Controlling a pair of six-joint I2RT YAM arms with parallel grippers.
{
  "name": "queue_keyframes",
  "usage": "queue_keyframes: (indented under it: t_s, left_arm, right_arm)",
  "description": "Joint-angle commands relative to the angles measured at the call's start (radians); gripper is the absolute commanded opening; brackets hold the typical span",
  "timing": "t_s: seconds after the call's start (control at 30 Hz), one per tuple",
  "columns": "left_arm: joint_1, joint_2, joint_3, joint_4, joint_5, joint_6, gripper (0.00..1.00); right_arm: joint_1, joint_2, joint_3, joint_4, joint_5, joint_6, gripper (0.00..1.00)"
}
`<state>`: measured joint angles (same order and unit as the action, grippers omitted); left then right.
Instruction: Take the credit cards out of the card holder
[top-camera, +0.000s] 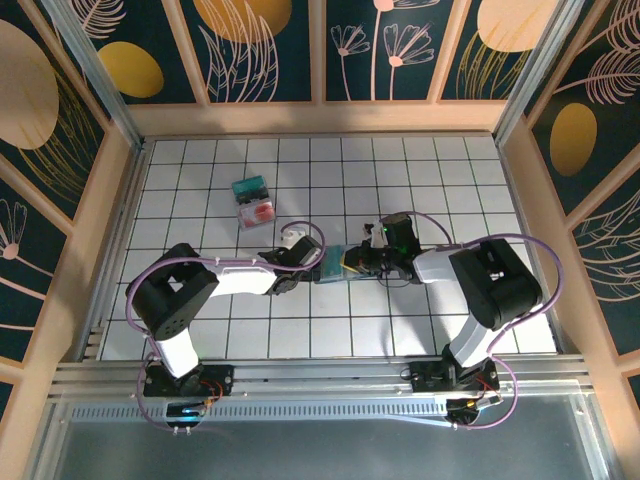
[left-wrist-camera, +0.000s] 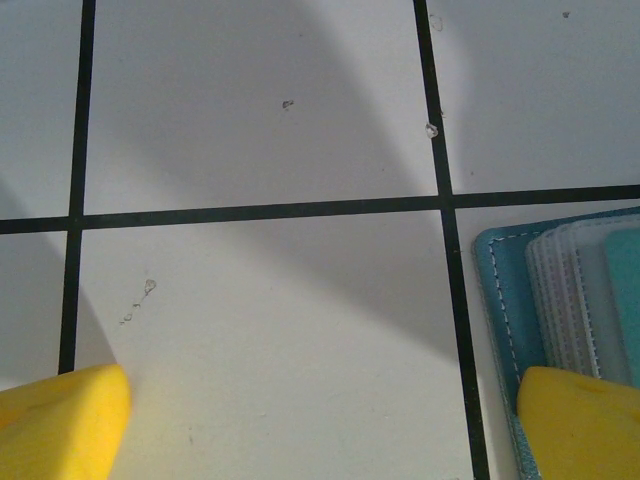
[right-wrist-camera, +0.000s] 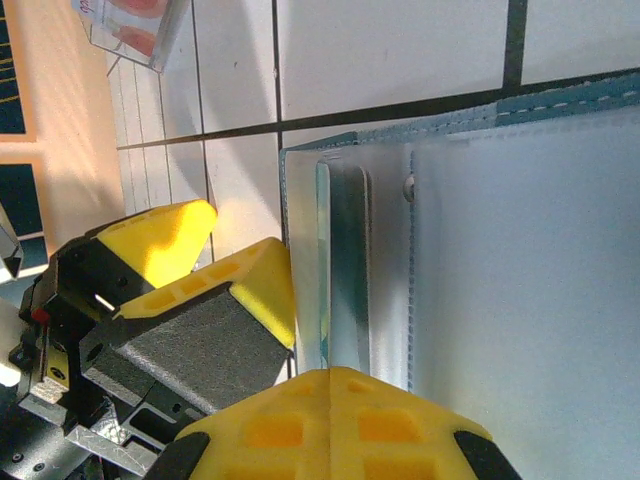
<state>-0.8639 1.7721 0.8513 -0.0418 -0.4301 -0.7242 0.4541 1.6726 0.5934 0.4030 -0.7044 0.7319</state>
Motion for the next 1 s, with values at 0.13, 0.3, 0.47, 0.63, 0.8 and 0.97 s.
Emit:
queue_keyframes:
  t_s: [0.13, 0.3, 0.47, 0.63, 0.8, 0.97]
  left_arm:
    - [-0.005, 0.023, 0.002, -0.081, -0.014, 0.002, 0.99]
    - [-0.005, 0.008, 0.024, -0.082, -0.015, 0.016, 0.99]
    - [-0.006, -0.024, 0.051, -0.089, -0.023, 0.032, 0.99]
    - [-0.006, -0.052, 0.076, -0.079, -0.008, 0.055, 0.99]
    - [-0.006, -0.022, 0.101, -0.049, 0.029, 0.088, 0.99]
    - [-0.018, 0.046, 0.116, -0.048, 0.053, 0.102, 0.99]
  right_arm:
    - [-0.022, -0.058, 0.002, -0.08, 0.04, -0.058, 0.0]
    - [-0.023, -0.066, 0.006, -0.099, 0.046, -0.063, 0.0]
    - [-0.023, -0.066, 0.009, -0.107, 0.052, -0.061, 0.0]
    - [-0.022, -0.067, 0.011, -0.108, 0.054, -0.056, 0.0]
    - [-0.023, -0.071, 0.009, -0.105, 0.056, -0.051, 0.0]
    - [-0.022, -0.078, 0.003, -0.092, 0.051, -0.04, 0.0]
